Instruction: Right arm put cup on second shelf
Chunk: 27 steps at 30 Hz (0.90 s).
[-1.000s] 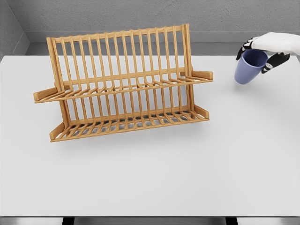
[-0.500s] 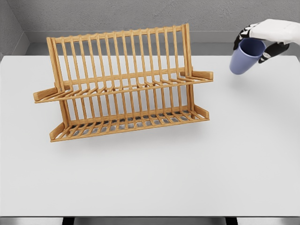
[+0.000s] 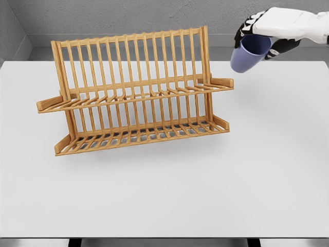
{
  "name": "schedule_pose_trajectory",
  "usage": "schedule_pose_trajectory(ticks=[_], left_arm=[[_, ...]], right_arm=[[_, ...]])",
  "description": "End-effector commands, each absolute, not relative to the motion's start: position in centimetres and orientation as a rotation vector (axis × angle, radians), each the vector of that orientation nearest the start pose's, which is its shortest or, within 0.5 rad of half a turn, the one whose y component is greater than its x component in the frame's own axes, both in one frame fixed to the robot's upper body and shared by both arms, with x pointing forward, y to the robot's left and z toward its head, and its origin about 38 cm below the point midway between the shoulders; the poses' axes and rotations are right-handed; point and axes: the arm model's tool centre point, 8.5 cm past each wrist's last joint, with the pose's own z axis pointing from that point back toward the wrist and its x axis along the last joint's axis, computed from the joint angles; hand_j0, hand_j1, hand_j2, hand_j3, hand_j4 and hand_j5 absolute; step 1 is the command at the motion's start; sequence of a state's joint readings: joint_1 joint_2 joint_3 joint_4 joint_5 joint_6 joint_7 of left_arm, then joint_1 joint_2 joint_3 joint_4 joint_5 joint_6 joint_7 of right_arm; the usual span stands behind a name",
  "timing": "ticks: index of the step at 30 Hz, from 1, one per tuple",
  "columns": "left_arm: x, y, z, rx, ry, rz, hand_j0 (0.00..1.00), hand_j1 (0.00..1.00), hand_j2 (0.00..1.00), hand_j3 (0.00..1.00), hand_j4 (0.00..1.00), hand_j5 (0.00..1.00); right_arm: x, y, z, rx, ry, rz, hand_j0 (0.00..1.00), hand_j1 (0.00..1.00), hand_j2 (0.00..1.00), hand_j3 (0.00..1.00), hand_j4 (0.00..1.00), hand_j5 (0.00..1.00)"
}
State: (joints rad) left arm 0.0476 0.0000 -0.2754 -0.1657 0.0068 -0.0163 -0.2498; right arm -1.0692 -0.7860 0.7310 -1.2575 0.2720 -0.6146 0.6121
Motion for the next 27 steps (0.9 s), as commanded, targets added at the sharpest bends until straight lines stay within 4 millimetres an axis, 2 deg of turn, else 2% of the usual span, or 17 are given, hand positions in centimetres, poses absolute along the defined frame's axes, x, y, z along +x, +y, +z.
schedule_pose_trajectory(ticks=[1, 5, 9, 12, 14, 19, 25, 27], left_arm=[[2.1, 23.5, -26.3, -0.193, -0.086, -0.286, 1.00, 1.00, 1.00, 1.00, 1.00, 1.00], [2.1, 23.5, -26.3, -0.194, -0.087, -0.286, 1.00, 1.00, 1.00, 1.00, 1.00, 1.00], [2.1, 23.5, -26.3, -0.193, -0.086, -0.286, 1.00, 1.00, 1.00, 1.00, 1.00, 1.00], [2.1, 23.5, -26.3, -0.193, -0.086, -0.284, 1.00, 1.00, 1.00, 1.00, 1.00, 1.00], [2.1, 23.5, -26.3, -0.193, -0.086, -0.284, 1.00, 1.00, 1.00, 1.00, 1.00, 1.00], [2.1, 23.5, -26.3, -0.193, -0.088, -0.284, 1.00, 1.00, 1.00, 1.00, 1.00, 1.00], [2.1, 23.5, -26.3, -0.194, -0.087, -0.286, 1.00, 1.00, 1.00, 1.00, 1.00, 1.00], [2.1, 23.5, -26.3, -0.194, -0.087, -0.286, 1.00, 1.00, 1.00, 1.00, 1.00, 1.00]], right_arm=[[48.7, -28.4, 35.9, -0.588, -1.548, 2.124, 0.61, 0.61, 0.61, 0.61, 0.61, 0.61], [47.3, -26.2, 36.7, -0.581, -1.603, 2.195, 0.61, 0.61, 0.61, 0.61, 0.61, 0.61], [47.1, -25.9, 36.7, -0.578, -1.608, 2.203, 0.61, 0.61, 0.61, 0.61, 0.61, 0.61], [45.1, -23.8, 37.3, -0.573, -1.662, 2.284, 0.61, 0.61, 0.61, 0.61, 0.61, 0.61], [44.6, -23.1, 37.6, -0.571, -1.683, 2.305, 0.61, 0.61, 0.61, 0.61, 0.61, 0.61], [43.9, -22.3, 37.7, -0.564, -1.702, 2.332, 0.61, 0.61, 0.61, 0.61, 0.61, 0.61], [43.9, -22.3, 35.9, -0.517, -1.677, 2.334, 0.62, 0.62, 0.62, 0.62, 0.62, 0.62], [43.9, -22.3, 35.5, -0.510, -1.672, 2.333, 0.65, 0.65, 0.65, 0.65, 0.65, 0.65]])
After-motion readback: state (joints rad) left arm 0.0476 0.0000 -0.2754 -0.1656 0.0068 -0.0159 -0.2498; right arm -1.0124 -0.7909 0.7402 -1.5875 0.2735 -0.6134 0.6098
